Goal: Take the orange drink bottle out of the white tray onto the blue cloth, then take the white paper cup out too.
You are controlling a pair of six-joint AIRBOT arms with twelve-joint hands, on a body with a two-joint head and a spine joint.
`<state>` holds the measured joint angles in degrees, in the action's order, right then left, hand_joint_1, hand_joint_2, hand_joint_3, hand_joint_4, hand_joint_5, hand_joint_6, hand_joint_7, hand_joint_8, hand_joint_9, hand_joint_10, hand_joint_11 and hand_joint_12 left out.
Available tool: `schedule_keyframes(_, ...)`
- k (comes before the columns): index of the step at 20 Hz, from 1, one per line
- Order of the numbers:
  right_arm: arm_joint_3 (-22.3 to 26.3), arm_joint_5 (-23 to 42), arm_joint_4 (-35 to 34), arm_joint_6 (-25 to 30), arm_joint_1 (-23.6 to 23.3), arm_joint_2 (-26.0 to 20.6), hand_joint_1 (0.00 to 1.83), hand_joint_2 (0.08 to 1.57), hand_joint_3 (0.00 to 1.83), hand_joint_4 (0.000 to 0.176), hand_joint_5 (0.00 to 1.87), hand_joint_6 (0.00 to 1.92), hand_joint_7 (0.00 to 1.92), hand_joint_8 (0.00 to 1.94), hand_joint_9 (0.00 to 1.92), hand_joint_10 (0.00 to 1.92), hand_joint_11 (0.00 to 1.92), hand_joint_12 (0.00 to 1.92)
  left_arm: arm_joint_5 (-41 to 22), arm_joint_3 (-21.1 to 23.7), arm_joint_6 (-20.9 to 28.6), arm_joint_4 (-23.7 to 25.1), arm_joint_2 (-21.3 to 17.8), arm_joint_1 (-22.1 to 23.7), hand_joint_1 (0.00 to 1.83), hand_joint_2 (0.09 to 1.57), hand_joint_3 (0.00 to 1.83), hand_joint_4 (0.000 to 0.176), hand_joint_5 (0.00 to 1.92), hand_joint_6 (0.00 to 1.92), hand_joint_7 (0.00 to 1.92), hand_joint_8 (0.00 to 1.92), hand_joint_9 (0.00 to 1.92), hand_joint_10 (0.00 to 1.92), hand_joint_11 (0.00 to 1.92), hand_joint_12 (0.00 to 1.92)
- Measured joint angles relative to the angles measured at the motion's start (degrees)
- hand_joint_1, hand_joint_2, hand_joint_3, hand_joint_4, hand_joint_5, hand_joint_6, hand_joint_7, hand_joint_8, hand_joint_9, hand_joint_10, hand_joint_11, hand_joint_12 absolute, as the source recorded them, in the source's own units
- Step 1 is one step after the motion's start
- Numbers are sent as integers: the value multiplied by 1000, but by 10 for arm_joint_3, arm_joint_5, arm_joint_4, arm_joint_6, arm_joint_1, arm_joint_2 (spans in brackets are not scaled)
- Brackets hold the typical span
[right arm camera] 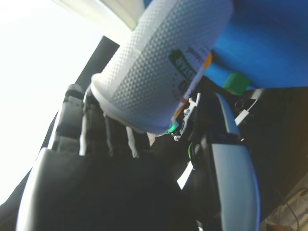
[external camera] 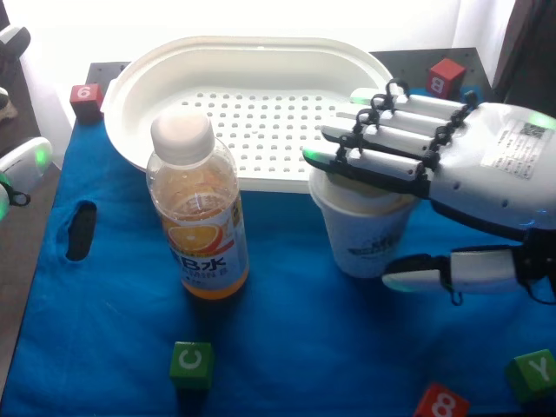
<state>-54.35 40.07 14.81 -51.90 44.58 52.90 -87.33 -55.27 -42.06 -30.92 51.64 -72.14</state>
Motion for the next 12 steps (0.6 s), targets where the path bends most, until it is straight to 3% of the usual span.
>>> schedule_keyframes(1, 5, 2, -1, 0, 0, -8, 410, 1091, 0, 164, 0, 0, 0, 0, 0, 0, 0, 1069, 0, 0, 0, -1, 0, 0, 746, 1376, 2, 75, 144, 2, 53, 3, 93, 2, 0, 964)
schedule_keyframes(3, 12, 16, -2, 0, 0, -21, 339, 1098, 0, 176, 0, 0, 0, 0, 0, 0, 0, 880, -1, 0, 0, -2, 0, -2, 733, 1370, 0, 63, 133, 0, 50, 1, 102, 6, 0, 970)
schedule_keyframes(4, 15, 25, -2, 1, 0, -26, 333, 1109, 3, 176, 0, 0, 0, 0, 0, 0, 0, 897, -1, 0, 0, -2, 0, -3, 726, 1369, 0, 63, 132, 0, 58, 3, 111, 10, 0, 992)
schedule_keyframes(6, 21, 35, -2, 1, 0, -35, 350, 1110, 1, 176, 0, 0, 0, 0, 0, 0, 0, 1118, -3, 0, 0, -3, 0, -3, 742, 1363, 0, 72, 143, 4, 56, 1, 107, 9, 0, 996)
schedule_keyframes(7, 22, 39, 0, 1, 0, -38, 343, 1105, 0, 176, 0, 0, 0, 0, 0, 0, 0, 1228, -3, 0, 0, -3, 0, -3, 752, 1371, 0, 69, 145, 3, 60, 1, 103, 7, 0, 919)
schedule_keyframes(8, 23, 41, 0, 1, 0, -40, 342, 1098, 0, 176, 0, 0, 0, 0, 0, 0, 0, 1202, -3, 0, 0, -4, 0, -4, 745, 1369, 0, 70, 151, 3, 63, 1, 100, 5, 0, 882)
schedule_keyframes(9, 24, 45, -2, 3, 0, -42, 335, 1100, 0, 169, 0, 0, 0, 0, 0, 0, 0, 1126, -4, 0, 0, -4, 0, -5, 732, 1368, 0, 68, 149, 1, 68, 2, 104, 6, 0, 884)
schedule_keyframes(11, 24, 63, -3, 28, 0, -49, 319, 1120, 5, 102, 0, 0, 0, 0, 0, 0, 0, 851, -4, 0, 1, -4, 0, -7, 694, 1366, 0, 85, 127, 2, 78, 4, 129, 16, 0, 978)
schedule_keyframes(12, 24, 82, -5, 42, 5, -55, 293, 1138, 9, 93, 0, 0, 0, 0, 0, 0, 0, 615, -4, 0, 0, -5, 0, -7, 696, 1363, 0, 90, 123, 1, 82, 2, 131, 14, 0, 949)
